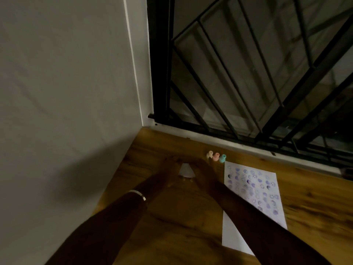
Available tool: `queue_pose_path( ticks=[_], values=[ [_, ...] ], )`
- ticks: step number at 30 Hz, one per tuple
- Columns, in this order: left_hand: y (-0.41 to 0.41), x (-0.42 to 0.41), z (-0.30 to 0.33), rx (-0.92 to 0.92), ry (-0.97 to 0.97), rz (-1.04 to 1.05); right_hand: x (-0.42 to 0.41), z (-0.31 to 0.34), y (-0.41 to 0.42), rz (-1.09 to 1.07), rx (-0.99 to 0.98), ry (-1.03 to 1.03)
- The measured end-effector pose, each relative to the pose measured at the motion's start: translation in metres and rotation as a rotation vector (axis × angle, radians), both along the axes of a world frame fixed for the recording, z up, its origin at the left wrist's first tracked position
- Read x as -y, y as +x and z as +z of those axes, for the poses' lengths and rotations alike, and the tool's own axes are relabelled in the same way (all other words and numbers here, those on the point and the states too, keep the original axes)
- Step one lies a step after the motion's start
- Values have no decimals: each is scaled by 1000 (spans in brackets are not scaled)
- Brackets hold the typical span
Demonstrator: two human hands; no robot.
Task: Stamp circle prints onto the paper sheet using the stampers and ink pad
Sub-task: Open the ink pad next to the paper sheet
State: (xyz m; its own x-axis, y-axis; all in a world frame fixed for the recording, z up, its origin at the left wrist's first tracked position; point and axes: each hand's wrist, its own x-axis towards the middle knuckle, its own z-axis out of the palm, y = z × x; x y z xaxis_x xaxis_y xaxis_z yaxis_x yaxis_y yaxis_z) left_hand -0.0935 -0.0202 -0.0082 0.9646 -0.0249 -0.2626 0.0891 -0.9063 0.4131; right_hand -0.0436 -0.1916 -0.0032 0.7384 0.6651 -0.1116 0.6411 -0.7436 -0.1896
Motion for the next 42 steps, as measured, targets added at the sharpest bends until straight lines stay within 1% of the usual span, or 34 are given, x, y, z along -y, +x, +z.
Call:
queue_pose_path(
  ticks=[2, 3, 4, 5, 6, 7, 8, 9, 10, 11, 12, 13, 14, 16, 19, 21, 25, 29, 31, 33, 35, 39, 42],
  values=[
    [-18, 10, 9, 30, 61, 17, 8, 6, -19, -2, -160, 54],
    [-31, 11, 9, 39, 64, 47, 8, -2, -29, -13, -231, 107],
    [-42, 14, 11, 45, 50, 75, 8, -8, -36, -75, -200, 156],
    [-52, 16, 11, 47, 31, 100, 14, -13, -44, -233, -169, 275],
    [-61, 19, 10, 65, 18, 112, 26, -9, -52, -385, -249, 293],
    [-70, 23, 8, 84, 16, 114, 31, -13, -52, -493, -78, 193],
    [-77, 26, 5, 93, 23, 98, 36, -17, -59, -408, -32, 117],
    [-86, 28, 0, 92, 21, 78, 31, -25, -65, -232, -22, 120],
    [-96, 29, -5, 91, 8, 56, 34, -23, -82, -58, -179, 24],
    [-106, 30, -11, 98, -8, 46, 38, -20, -95, 43, -189, 24],
    [-116, 33, -14, 108, -20, 43, 45, -18, -103, 35, -148, 92],
    [-126, 36, -16, 117, -33, 48, 46, -24, -105, 15, -118, 98],
    [-136, 39, -18, 135, -49, 62, 49, -25, -111, -12, -123, 132],
    [-152, 47, -22, 194, -112, 108, 53, -28, -124, -29, -192, 197],
    [-166, 51, -27, 242, -195, 143, 62, -31, -133, -16, -181, 272],
    [-169, 51, -25, 227, -218, 140, 64, -29, -133, -26, -227, 274],
    [-167, 45, -11, 202, -271, 139, 70, -24, -124, -42, -387, 312],
    [-162, 39, 0, 139, -392, 197, 72, -21, -111, -61, -442, 405],
    [-156, 37, 4, 156, -418, 235, 68, -15, -105, -142, -454, 507],
    [-146, 36, 5, 185, -392, 270, 62, -10, -100, -261, -450, 601],
    [-138, 35, 4, 177, -375, 307, 57, -10, -95, -322, -439, 612],
    [-126, 32, 0, 138, -435, 411, 46, -16, -92, -414, -494, 665],
    [-120, 30, -4, 123, -460, 496, 42, -21, -91, -441, -449, 683]
  ],
)
